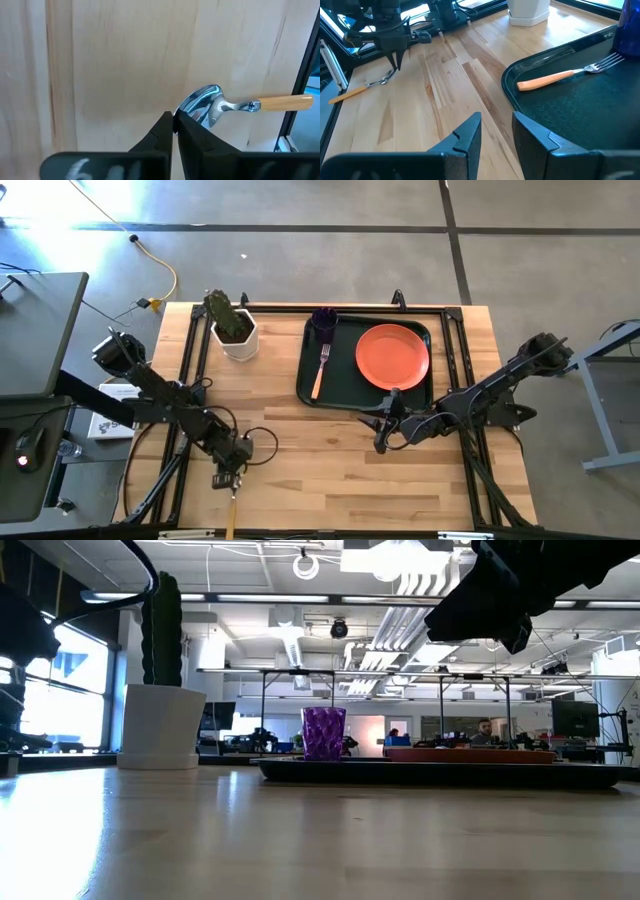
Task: Pick and place plate/cup/fork/spoon on tray
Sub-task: Put the spoon on the black tray to the right side of the orange plate
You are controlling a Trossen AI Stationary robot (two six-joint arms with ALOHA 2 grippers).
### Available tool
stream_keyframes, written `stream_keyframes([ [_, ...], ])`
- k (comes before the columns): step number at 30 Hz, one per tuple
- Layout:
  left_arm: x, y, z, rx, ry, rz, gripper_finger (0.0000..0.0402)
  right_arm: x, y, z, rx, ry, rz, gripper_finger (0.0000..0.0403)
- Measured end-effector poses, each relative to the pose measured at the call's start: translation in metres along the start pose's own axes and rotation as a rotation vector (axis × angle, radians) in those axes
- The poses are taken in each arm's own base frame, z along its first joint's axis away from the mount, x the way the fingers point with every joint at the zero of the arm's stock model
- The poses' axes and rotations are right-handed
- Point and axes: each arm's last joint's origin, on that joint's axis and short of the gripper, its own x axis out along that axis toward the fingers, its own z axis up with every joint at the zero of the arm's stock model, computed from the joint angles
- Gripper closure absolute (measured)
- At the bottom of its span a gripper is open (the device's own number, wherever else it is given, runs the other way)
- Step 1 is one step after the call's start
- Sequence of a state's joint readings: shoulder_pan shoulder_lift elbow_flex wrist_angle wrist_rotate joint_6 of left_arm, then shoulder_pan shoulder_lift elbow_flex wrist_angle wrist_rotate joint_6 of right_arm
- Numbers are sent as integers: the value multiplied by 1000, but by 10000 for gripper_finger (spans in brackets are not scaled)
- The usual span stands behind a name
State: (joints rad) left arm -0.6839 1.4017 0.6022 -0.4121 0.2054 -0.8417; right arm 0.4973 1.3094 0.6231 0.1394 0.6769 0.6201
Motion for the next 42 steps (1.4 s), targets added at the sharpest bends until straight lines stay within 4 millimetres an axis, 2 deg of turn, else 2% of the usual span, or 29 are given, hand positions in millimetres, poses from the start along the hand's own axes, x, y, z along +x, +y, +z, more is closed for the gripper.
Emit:
stream_keyframes([
  [6,-4,4,17,47,-89,-47,398,0,0,0,-3,0,0,301],
  [10,-13,10,32,23,-191,-82,398,0,0,0,-18,1,0,301],
  [15,-35,24,46,8,-345,-46,399,0,-1,-1,-28,10,-6,301],
  [22,-70,38,63,-1,-693,104,400,1,-1,-1,19,-10,-28,301],
  [25,-79,41,70,-18,-812,141,400,7,2,-4,25,-11,-8,301],
  [32,-88,44,83,-10,-944,146,401,43,6,-12,11,19,163,301],
  [36,-90,45,86,7,-951,171,401,55,-1,-3,22,16,199,301],
  [42,-90,43,98,64,-946,227,401,67,-1,25,-30,-17,279,301],
])
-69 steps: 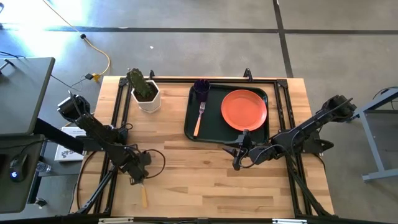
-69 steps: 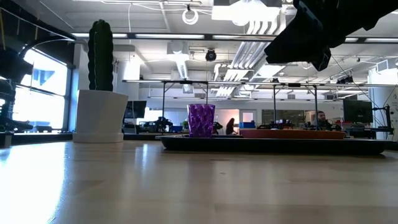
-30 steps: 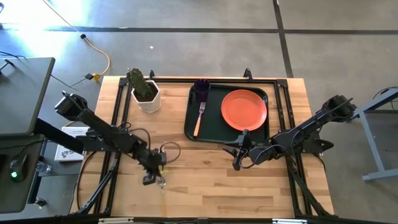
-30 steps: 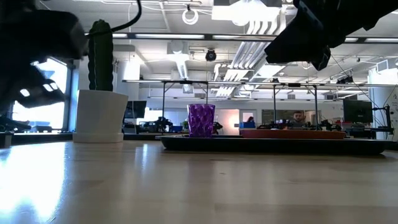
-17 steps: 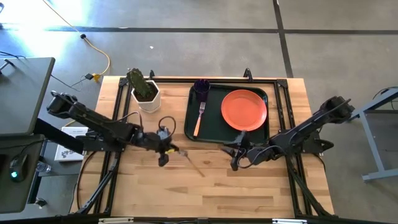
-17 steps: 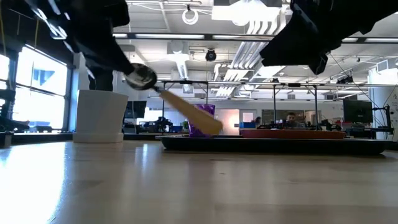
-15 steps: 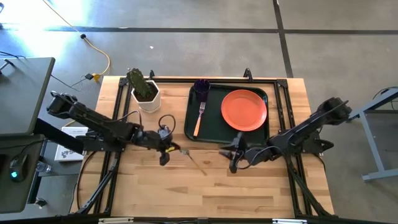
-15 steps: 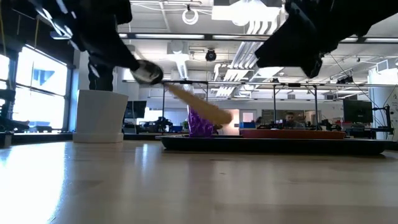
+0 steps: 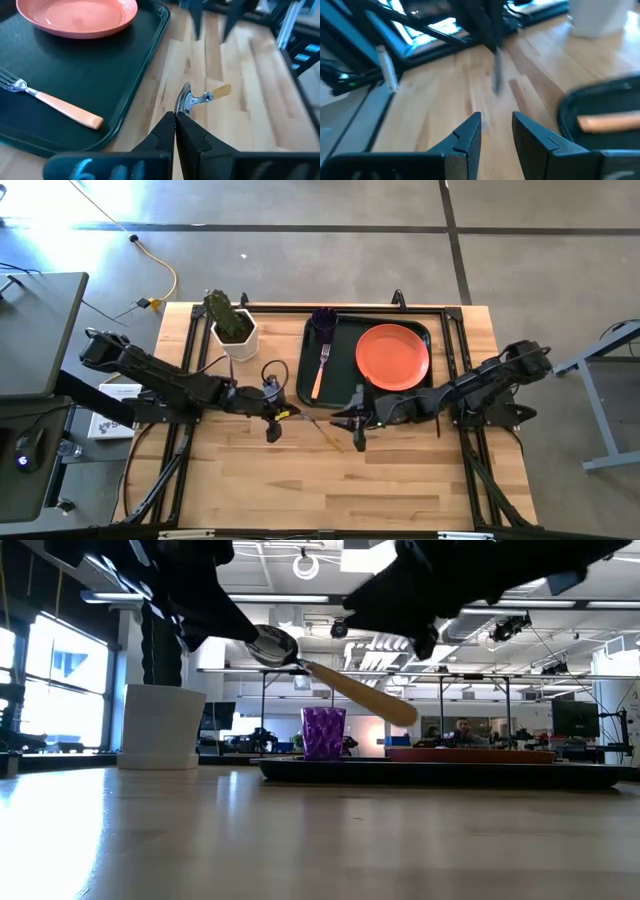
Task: Pick and place plate/cup/fork/spoon on tray
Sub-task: Put the spoon on the black tray to the right side of the orange plate
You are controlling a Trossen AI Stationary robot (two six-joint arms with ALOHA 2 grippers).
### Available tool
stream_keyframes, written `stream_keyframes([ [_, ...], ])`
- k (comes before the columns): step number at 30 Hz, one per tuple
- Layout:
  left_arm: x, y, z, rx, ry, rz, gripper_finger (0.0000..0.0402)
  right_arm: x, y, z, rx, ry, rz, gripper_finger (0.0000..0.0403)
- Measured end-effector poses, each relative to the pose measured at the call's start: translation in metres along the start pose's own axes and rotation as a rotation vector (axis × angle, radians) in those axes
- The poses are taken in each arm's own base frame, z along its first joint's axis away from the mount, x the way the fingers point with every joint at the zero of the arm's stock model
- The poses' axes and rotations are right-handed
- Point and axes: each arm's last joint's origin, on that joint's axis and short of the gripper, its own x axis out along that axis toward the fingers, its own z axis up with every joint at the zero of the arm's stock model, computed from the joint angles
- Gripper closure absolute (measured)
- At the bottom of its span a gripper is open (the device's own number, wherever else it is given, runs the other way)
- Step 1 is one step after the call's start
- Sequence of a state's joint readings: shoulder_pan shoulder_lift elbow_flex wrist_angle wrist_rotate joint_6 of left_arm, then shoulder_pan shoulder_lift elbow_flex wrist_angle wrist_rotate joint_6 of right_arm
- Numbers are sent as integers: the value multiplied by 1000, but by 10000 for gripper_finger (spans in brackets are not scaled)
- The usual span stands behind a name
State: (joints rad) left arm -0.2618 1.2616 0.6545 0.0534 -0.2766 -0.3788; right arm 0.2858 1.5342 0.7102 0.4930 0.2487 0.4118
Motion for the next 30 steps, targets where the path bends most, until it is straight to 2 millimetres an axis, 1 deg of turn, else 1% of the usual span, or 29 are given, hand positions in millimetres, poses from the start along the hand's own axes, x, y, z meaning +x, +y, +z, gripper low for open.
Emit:
stream_keyframes([
  [1,3,0,1,14,2,3,401,4,1,4,-12,-5,16,301],
  [4,10,0,5,23,-8,13,401,15,0,7,-37,42,2,301],
  [10,21,1,5,37,15,34,401,35,-2,5,-56,178,-71,301],
  [13,23,1,4,56,26,36,401,41,-1,9,-64,174,-99,301],
  [19,25,0,2,73,36,20,402,45,-5,21,-125,133,-155,301],
  [21,25,-1,2,86,41,7,401,46,-5,24,-165,127,-145,301],
  [25,25,-2,3,120,31,-2,401,46,-5,25,-266,135,-113,301],
  [30,25,-4,7,137,-11,-15,401,47,-7,26,-285,145,-75,302],
])
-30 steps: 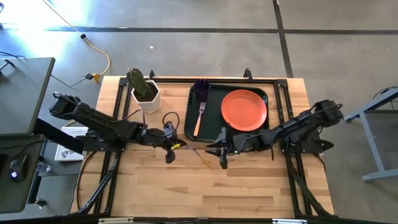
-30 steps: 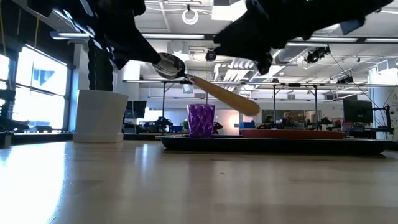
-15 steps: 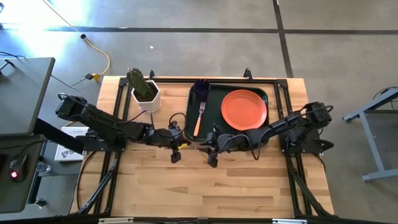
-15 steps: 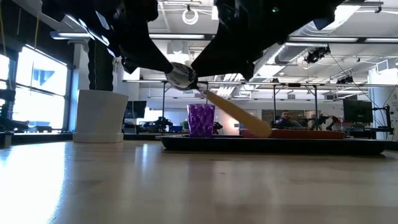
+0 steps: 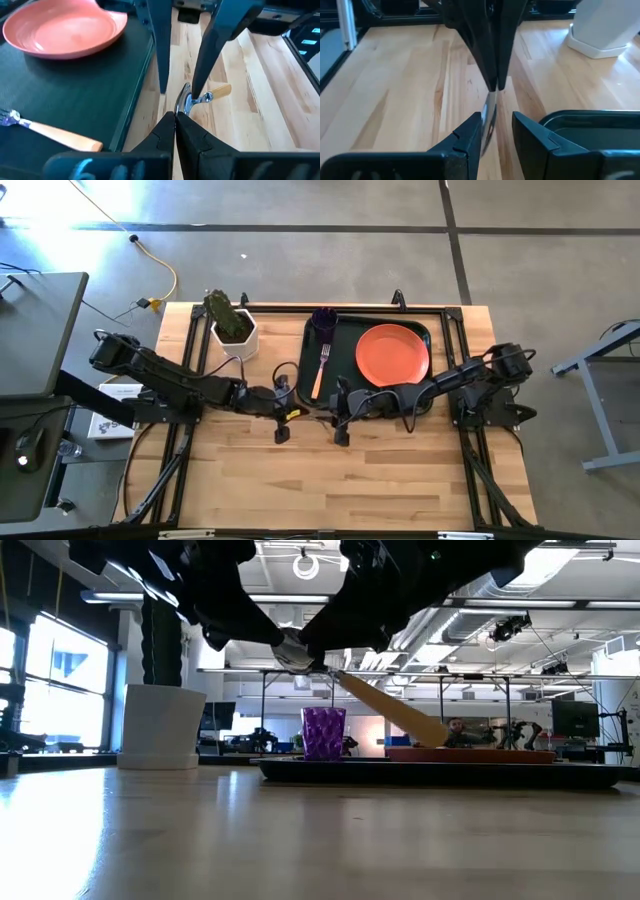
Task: Pick and place plate/cup/fork/spoon on tray
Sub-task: Put the spoon on the black tray to the right side of the orange plate
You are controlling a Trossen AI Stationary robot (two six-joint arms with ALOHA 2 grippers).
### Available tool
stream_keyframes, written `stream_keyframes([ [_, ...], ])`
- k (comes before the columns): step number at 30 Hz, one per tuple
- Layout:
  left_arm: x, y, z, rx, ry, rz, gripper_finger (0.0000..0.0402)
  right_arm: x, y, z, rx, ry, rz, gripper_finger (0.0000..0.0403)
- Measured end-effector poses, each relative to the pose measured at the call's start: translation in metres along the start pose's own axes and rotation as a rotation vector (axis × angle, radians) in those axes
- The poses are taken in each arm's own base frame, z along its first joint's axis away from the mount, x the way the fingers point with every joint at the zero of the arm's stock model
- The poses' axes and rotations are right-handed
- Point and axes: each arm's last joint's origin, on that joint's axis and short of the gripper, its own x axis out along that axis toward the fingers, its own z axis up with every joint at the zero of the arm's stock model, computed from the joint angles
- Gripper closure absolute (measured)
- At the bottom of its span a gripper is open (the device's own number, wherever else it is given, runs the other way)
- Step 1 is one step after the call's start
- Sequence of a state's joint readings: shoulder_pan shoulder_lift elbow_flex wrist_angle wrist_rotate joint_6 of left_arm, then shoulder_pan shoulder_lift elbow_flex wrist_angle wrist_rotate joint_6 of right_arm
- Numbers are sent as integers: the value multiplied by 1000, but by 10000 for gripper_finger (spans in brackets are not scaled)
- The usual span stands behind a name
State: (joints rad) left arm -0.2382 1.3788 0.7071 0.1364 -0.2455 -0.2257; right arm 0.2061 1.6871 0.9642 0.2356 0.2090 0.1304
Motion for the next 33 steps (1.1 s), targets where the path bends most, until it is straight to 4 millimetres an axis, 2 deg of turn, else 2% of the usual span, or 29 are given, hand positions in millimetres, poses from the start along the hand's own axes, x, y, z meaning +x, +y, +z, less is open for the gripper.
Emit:
stream_keyframes([
  [5,0,0,2,-4,-25,-3,401,1,-6,0,34,9,-13,315],
  [11,0,1,2,-6,-24,19,400,3,-14,0,112,11,-19,394],
  [16,-1,3,0,19,-17,93,381,4,-27,2,255,-14,-68,397],
  [20,-3,2,-14,32,54,219,359,3,-52,-4,416,-129,-282,393],
  [24,-5,1,-28,36,81,290,340,-1,-87,-22,611,-257,-388,394],
  [28,-9,-1,-45,39,89,347,328,-10,-117,-51,759,-341,-519,400],
  [33,-12,-2,-55,64,72,430,326,-20,-133,-78,802,-348,-701,401],
])
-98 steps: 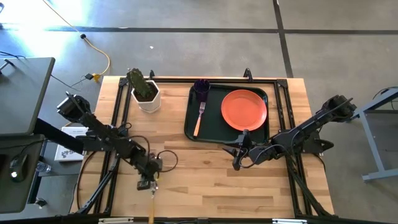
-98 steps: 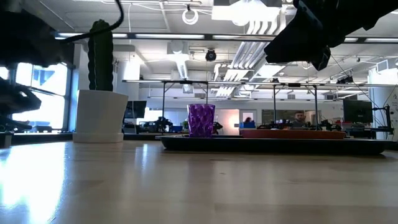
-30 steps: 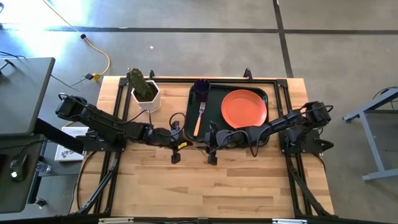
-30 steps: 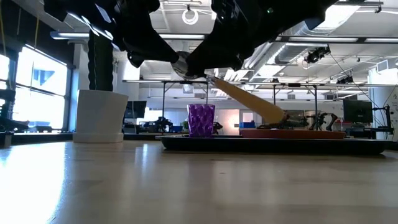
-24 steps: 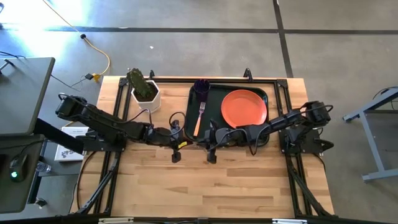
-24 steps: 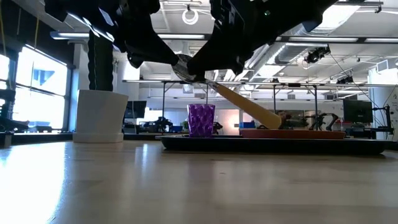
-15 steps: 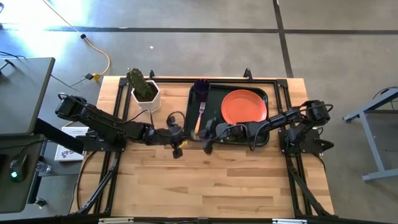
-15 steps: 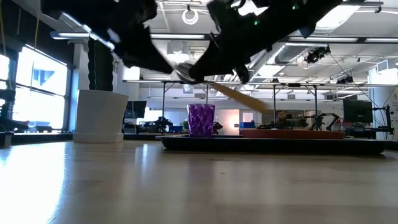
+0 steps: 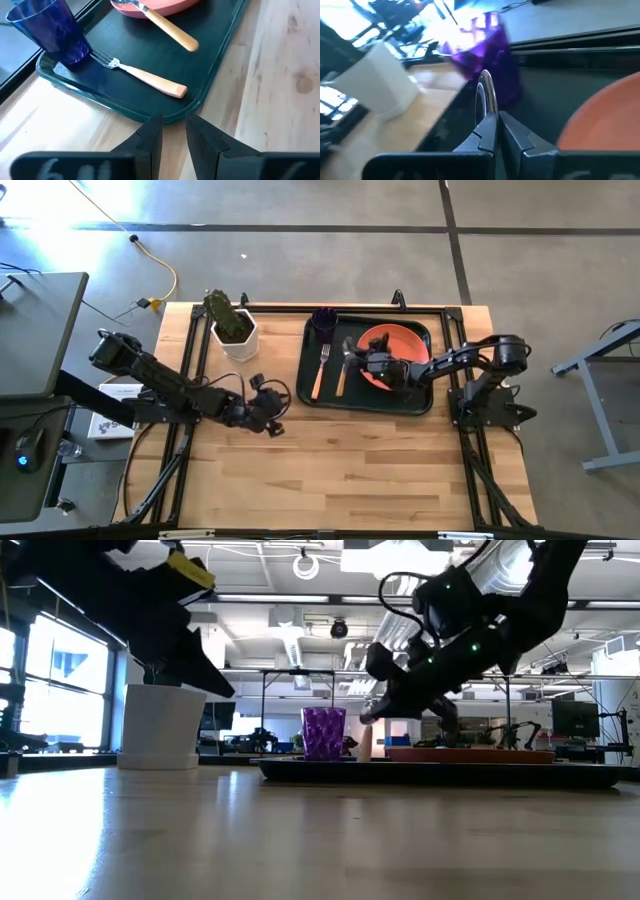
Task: Pick and place plate/cup/fork/spoon on tray
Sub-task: Put the spoon on the black tray to the right side of the orange plate, then return to Home Position
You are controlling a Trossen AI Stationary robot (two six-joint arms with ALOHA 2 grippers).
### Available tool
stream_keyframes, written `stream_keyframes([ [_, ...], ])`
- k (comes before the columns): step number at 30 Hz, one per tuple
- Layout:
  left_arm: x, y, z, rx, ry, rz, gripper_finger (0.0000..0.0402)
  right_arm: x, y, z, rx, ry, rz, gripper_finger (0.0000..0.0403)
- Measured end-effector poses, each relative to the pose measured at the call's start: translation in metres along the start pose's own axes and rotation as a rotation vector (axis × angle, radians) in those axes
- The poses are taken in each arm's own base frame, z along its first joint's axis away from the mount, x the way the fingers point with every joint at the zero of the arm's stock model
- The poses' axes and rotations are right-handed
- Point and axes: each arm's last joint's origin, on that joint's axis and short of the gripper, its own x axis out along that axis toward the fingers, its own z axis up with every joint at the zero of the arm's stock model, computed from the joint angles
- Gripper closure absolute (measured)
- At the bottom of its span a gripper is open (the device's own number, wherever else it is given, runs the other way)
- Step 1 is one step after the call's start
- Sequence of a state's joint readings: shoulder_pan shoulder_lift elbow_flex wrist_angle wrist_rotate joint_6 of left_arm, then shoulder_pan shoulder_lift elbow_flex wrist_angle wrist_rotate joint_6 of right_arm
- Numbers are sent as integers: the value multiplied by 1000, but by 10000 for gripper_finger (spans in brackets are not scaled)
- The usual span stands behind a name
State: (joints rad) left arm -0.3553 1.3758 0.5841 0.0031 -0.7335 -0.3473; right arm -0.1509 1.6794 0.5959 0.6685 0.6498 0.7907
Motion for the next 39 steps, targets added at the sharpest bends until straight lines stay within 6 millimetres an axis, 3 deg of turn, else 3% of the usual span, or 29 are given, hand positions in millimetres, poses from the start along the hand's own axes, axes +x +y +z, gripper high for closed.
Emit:
stream_keyframes([
  [3,0,0,0,-1,-7,10,326,4,-7,3,17,2,-25,401],
  [9,3,2,6,-24,-44,16,326,10,1,6,-26,56,-71,402],
  [26,3,2,7,-75,-49,7,326,22,-4,-24,2,164,-89,397],
  [30,3,2,7,-75,-50,8,326,22,-4,-25,-18,172,-82,366],
  [39,3,2,7,-77,-51,9,326,22,0,-24,-53,171,-37,253],
])
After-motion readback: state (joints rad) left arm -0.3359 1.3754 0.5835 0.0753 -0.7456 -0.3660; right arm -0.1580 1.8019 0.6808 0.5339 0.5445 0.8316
